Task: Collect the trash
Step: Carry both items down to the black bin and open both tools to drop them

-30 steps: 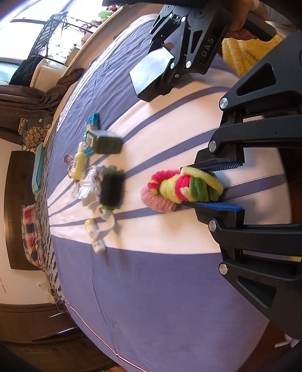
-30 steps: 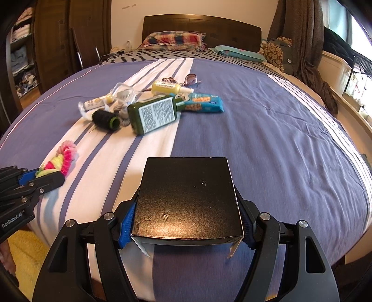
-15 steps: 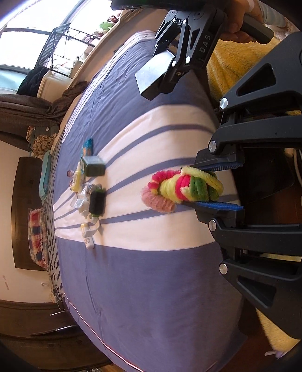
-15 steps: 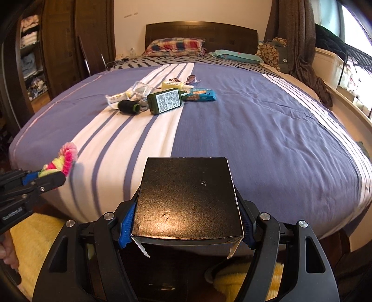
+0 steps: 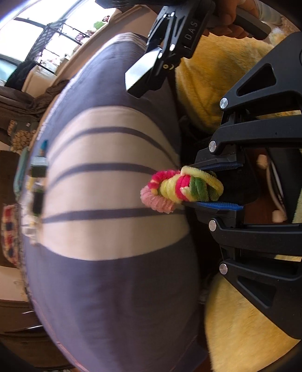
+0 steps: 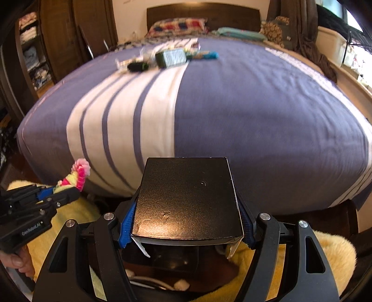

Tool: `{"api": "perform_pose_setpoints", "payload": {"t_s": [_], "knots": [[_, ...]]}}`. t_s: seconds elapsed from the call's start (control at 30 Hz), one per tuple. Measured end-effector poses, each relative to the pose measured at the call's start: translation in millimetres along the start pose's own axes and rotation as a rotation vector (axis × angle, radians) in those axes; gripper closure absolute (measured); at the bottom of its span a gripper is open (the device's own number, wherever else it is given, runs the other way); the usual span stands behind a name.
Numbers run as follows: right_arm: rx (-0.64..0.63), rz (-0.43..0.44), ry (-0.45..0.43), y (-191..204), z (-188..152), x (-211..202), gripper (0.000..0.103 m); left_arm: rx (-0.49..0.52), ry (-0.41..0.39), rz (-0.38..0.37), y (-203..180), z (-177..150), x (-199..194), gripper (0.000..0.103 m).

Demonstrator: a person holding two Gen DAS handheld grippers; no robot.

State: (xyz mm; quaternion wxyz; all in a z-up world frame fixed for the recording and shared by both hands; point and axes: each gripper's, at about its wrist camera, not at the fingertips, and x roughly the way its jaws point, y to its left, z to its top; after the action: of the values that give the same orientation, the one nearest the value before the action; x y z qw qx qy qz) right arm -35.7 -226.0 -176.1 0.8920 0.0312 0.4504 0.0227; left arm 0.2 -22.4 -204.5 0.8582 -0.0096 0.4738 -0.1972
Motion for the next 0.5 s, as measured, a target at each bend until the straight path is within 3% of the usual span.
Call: {"api": "perform_pose_setpoints", "payload": {"t_s": [0.5], "knots": [[0.047,0.084,0.278,7,-39,96,0.032,0.007,0.272,-0.065,7,-38,88,0.083]]}}
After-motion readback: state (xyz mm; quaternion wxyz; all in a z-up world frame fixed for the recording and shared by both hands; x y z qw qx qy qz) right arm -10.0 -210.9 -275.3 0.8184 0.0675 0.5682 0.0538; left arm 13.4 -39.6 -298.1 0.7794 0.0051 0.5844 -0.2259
